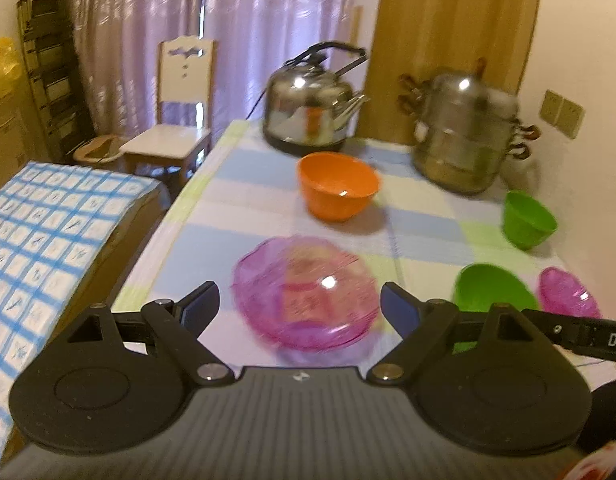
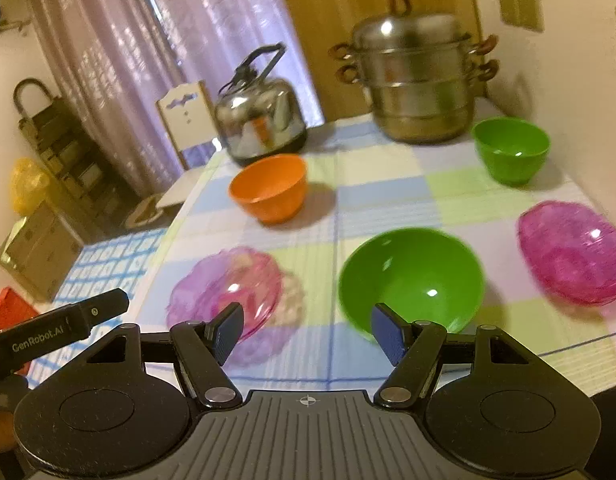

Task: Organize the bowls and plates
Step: 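Move both grippers to the large pink plate in the table centre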

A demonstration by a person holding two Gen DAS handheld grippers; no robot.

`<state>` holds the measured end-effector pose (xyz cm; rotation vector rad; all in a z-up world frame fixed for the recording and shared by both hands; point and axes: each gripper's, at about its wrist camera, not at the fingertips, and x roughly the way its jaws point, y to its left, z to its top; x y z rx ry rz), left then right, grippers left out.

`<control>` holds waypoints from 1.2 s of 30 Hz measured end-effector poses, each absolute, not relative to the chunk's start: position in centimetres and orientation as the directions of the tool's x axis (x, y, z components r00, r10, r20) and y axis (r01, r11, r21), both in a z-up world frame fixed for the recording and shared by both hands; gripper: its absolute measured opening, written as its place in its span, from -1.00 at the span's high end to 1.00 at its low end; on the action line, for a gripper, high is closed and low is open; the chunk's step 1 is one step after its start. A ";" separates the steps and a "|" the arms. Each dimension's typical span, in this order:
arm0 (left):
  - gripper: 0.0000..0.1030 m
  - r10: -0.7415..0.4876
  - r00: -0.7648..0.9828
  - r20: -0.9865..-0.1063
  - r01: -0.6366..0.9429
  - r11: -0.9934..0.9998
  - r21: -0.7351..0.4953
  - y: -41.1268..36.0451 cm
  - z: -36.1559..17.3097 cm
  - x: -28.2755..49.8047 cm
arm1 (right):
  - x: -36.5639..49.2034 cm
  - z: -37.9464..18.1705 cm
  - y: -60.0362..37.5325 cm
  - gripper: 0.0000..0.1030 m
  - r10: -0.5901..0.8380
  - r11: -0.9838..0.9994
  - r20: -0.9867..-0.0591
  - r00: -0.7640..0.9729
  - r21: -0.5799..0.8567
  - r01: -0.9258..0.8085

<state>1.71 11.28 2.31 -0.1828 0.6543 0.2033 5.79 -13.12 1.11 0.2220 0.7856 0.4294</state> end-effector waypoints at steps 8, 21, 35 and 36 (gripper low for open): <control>-0.67 0.093 0.738 -0.668 -0.256 0.955 -0.150 13.3 1.0 0.5 | 5.4 -0.2 -11.3 -0.36 0.440 0.898 -0.658 0.611 0.308 -0.315; -0.67 0.049 0.732 -0.680 -0.238 0.953 -0.187 14.4 0.3 1.2 | 6.0 -1.2 -9.3 -0.36 0.430 0.902 -0.690 0.582 0.292 -0.319; -0.67 0.021 0.695 -0.719 -0.245 0.947 -0.209 19.0 -2.6 7.1 | 10.8 -3.7 -5.6 -0.35 0.444 0.895 -0.699 0.561 0.318 -0.312; -0.67 0.020 0.691 -0.723 -0.244 0.948 -0.206 19.2 -3.0 7.6 | 11.1 -3.9 -5.2 -0.34 0.445 0.894 -0.698 0.560 0.319 -0.314</control>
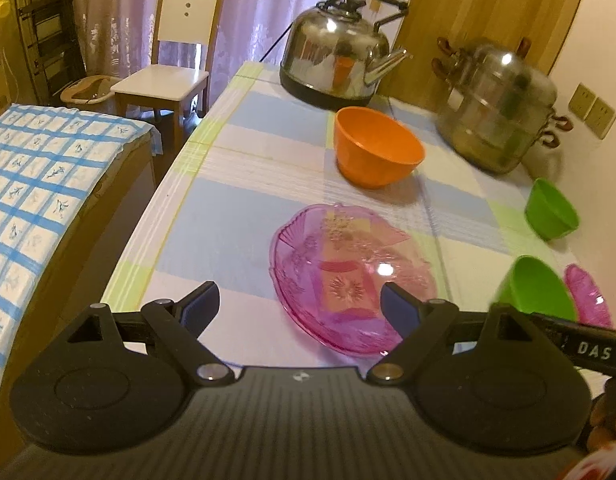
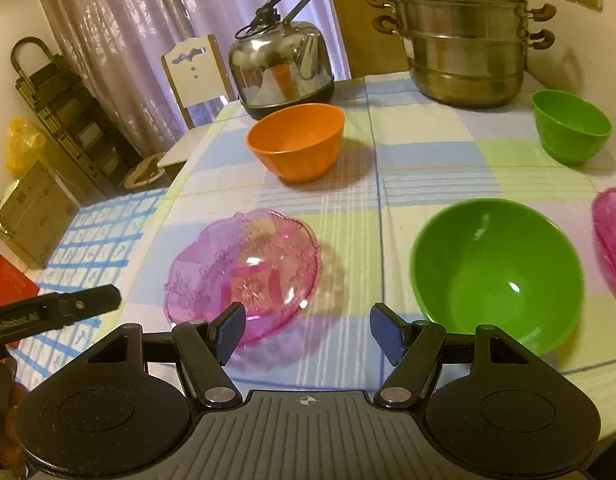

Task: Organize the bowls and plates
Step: 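Move both grippers to the large pink plate in the table centre, then close both grippers on the rim of the large pink plate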

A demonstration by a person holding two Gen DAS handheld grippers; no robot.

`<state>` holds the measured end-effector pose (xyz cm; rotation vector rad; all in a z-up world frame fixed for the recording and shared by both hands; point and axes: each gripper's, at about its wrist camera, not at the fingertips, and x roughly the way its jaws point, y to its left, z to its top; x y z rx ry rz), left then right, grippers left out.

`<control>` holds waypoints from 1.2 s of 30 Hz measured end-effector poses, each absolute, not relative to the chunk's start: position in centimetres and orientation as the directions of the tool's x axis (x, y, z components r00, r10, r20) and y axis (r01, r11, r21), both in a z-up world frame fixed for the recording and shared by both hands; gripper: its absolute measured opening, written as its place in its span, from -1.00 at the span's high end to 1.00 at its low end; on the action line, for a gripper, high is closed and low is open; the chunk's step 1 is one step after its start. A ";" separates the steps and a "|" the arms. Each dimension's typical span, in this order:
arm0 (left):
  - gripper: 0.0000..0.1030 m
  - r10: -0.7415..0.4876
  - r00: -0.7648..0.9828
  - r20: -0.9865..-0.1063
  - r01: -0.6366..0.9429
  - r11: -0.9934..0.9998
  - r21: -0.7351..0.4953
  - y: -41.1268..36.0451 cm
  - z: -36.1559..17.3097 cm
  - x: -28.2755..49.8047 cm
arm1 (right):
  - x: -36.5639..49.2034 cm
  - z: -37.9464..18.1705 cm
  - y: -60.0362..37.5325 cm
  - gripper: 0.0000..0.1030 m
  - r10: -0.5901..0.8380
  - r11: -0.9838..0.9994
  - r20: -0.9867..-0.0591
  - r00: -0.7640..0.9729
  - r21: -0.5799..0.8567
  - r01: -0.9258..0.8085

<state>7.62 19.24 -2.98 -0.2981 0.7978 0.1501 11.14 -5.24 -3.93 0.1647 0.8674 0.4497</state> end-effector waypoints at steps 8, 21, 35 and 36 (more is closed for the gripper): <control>-0.56 -0.019 0.654 -0.756 -0.206 0.958 -0.201 20.9 -6.4 11.4 | 13.9 -6.6 -2.6 -0.08 0.431 0.900 -0.719 0.546 0.300 -0.316; 0.38 -0.060 0.623 -0.780 -0.168 0.964 -0.208 21.5 -10.1 14.8 | 17.5 -10.8 -1.5 0.36 0.398 0.915 -0.759 0.515 0.290 -0.279; 0.81 -0.051 0.613 -0.788 -0.173 0.965 -0.196 21.5 -10.1 14.8 | 18.0 -11.0 -1.4 0.78 0.408 0.911 -0.766 0.496 0.307 -0.276; 0.81 -0.050 0.614 -0.788 -0.173 0.965 -0.196 21.4 -9.9 14.7 | 17.9 -10.8 -1.5 0.78 0.411 0.910 -0.765 0.496 0.308 -0.278</control>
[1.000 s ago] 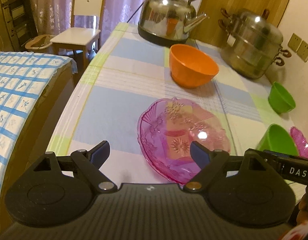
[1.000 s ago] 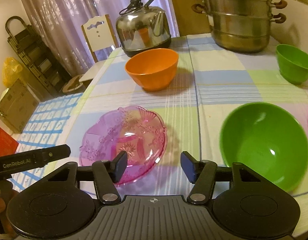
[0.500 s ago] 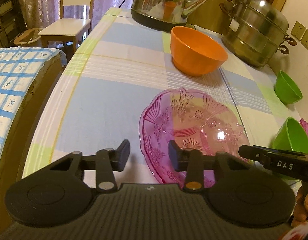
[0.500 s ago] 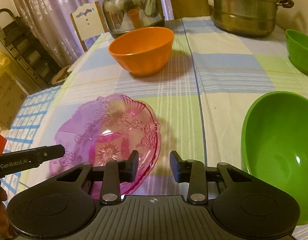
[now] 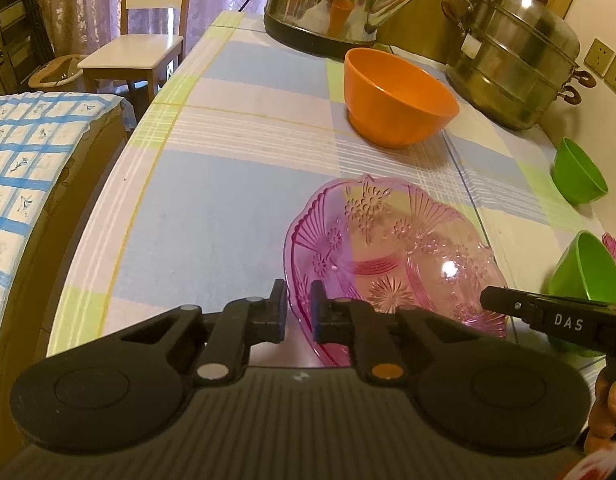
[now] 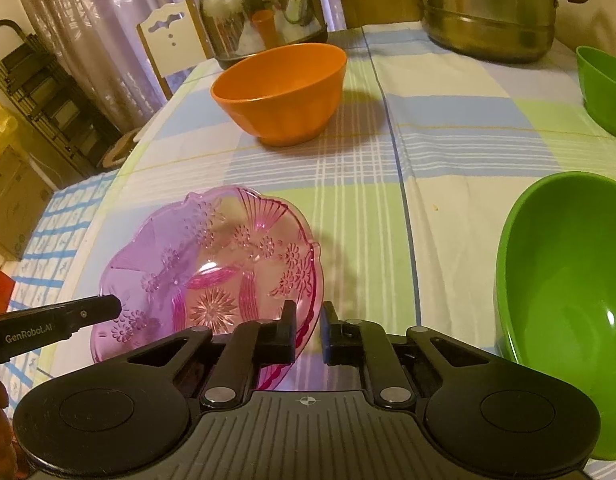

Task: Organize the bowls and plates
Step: 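Close both grippers on the rim of the large pink plate, then lift the large pink plate with both grippers toward the plate stack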

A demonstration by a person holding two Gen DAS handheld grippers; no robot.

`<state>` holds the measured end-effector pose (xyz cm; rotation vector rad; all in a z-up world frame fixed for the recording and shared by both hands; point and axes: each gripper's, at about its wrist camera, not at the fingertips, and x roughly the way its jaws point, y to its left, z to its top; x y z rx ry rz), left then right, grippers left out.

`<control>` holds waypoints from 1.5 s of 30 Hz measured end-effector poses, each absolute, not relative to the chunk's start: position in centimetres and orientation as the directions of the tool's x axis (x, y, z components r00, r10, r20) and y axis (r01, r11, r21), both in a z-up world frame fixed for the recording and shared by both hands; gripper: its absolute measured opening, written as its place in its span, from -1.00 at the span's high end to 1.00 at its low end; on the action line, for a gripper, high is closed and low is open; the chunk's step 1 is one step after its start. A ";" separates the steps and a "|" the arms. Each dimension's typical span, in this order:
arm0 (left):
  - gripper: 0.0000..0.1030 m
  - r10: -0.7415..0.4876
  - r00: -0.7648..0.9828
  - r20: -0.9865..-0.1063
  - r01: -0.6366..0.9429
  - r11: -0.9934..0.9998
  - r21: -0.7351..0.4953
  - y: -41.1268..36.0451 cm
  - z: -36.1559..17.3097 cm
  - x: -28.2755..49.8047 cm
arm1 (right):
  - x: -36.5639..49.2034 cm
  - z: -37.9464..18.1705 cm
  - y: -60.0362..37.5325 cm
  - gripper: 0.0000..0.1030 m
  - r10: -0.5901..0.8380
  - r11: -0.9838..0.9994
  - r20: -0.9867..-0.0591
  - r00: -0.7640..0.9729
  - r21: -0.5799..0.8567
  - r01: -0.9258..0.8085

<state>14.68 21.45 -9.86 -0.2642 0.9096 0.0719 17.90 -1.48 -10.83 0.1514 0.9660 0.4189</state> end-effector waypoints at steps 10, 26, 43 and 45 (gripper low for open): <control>0.81 -0.038 0.652 -0.757 -0.156 0.971 -0.183 20.2 -5.8 12.6 | 15.7 -7.0 -3.2 0.78 0.434 0.900 -0.726 0.533 0.328 -0.287; 0.81 -0.118 0.702 -0.703 -0.032 0.980 -0.197 11.9 -0.2 10.5 | 10.9 -1.2 -12.0 0.78 0.393 0.917 -0.668 0.632 0.336 -0.215; 0.80 -0.252 0.679 -0.689 0.153 0.967 -0.203 -0.1 1.4 12.1 | 8.0 0.7 -24.2 0.78 0.266 0.935 -0.654 0.708 0.352 -0.026; 0.80 -0.271 0.673 -0.688 0.170 0.962 -0.212 -1.2 1.4 12.5 | 8.0 0.7 -25.6 0.78 0.251 0.935 -0.653 0.714 0.354 -0.004</control>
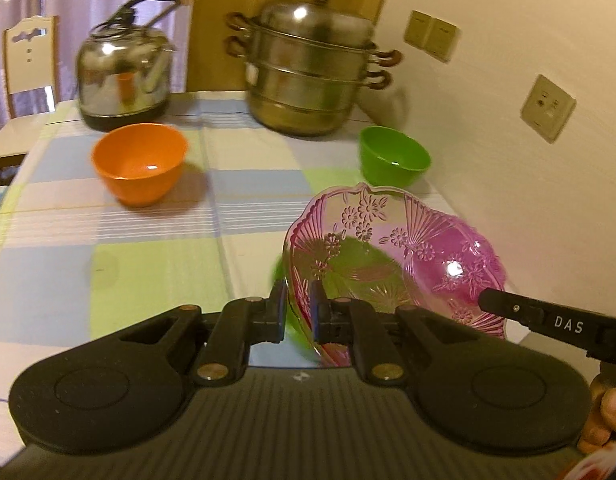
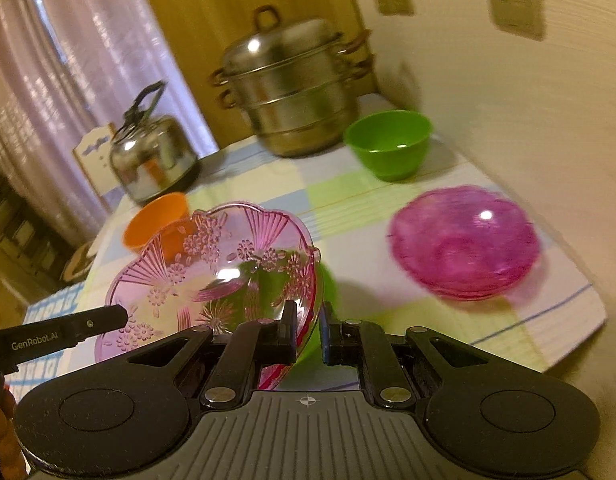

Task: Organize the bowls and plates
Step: 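Lift the large pink plate with both grippers toward the plate stack, then lower the large pink plate with both grippers onto the pink plate stack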

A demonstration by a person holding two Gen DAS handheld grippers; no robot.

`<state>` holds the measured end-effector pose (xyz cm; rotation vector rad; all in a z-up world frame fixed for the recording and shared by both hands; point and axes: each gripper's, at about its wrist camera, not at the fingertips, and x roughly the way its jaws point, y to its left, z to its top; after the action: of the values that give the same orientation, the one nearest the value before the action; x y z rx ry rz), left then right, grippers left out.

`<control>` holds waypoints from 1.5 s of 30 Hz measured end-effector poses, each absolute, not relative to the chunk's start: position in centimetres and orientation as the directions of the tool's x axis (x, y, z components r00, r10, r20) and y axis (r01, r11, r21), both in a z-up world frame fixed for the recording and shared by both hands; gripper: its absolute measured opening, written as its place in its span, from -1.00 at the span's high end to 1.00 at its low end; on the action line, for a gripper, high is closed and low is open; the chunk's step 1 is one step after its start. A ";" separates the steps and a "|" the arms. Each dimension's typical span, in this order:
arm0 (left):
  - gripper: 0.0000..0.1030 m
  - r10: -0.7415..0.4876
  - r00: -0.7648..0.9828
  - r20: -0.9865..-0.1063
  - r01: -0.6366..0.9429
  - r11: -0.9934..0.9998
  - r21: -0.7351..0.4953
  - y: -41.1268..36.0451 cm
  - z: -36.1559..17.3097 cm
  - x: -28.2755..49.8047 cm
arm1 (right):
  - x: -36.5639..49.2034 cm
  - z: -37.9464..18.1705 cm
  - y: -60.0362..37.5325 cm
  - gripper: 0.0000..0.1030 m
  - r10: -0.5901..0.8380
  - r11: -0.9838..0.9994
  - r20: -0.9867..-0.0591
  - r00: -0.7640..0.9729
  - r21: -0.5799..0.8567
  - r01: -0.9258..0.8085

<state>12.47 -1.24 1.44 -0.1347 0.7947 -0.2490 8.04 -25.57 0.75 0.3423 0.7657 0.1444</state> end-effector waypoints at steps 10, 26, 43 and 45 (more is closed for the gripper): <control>0.80 -0.340 0.636 -0.692 0.265 0.939 -0.218 -7.7 1.4 14.9 | 8.5 0.5 -31.8 0.78 0.172 0.930 -0.657 0.734 0.355 0.100; 0.80 -0.365 0.587 -0.723 0.338 0.922 -0.191 -15.8 -0.3 19.0 | 10.7 -2.4 -38.6 0.78 0.108 0.906 -0.681 0.724 0.366 0.210; 0.80 -0.322 0.549 -0.771 0.335 0.930 -0.150 -22.0 -5.5 24.5 | 16.7 -6.7 -43.1 0.78 0.050 0.946 -0.697 0.715 0.262 0.189; 0.80 -0.315 0.545 -0.777 0.336 0.931 -0.142 -22.5 -6.1 24.9 | 17.4 -7.2 -43.3 0.78 0.047 0.950 -0.703 0.710 0.251 0.186</control>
<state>24.89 -22.50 -6.08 0.0251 0.9166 -0.3861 17.41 -43.34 -7.22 0.3162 0.7814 -0.0789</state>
